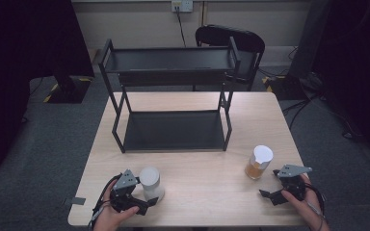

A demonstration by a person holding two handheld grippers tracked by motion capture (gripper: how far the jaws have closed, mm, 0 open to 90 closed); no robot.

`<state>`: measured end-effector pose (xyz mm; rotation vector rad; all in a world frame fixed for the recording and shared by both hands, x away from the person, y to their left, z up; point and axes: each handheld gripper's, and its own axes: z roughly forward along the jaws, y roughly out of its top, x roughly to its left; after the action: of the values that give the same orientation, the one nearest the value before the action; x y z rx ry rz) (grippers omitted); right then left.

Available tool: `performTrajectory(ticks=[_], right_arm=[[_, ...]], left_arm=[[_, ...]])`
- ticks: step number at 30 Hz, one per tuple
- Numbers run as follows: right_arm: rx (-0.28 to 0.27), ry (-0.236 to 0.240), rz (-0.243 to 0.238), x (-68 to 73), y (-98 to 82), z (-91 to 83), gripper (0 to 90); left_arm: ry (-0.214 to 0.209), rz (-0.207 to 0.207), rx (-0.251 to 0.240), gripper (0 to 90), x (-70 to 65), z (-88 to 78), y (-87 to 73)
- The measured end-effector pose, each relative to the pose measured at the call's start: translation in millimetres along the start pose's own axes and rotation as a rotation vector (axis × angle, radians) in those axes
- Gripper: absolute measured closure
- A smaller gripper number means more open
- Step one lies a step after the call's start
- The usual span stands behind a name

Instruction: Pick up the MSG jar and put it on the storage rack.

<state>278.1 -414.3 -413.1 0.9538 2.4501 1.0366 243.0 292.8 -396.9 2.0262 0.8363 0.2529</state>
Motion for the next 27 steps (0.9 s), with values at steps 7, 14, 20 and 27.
performTrajectory(ticks=[7,14,20,27], right_arm=[[0.000,0.000,0.000,0.0,0.0,0.0,0.0],[0.000,0.000,0.000,0.0,0.0,0.0,0.0],[0.000,0.000,0.000,0.0,-0.1,0.0,0.0],[0.000,0.000,0.000,0.0,0.0,0.0,0.0]], left_arm=[[-0.006,-0.007,-0.025,1.6,0.0,-0.5,7.8],[-0.016,-0.023,-0.061,2.9,1.0,0.5,10.7],[-0.031,-0.032,-0.087,10.4,5.4,1.9,9.2],[-0.047,-0.018,-0.109,22.6,7.3,3.1,8.2]])
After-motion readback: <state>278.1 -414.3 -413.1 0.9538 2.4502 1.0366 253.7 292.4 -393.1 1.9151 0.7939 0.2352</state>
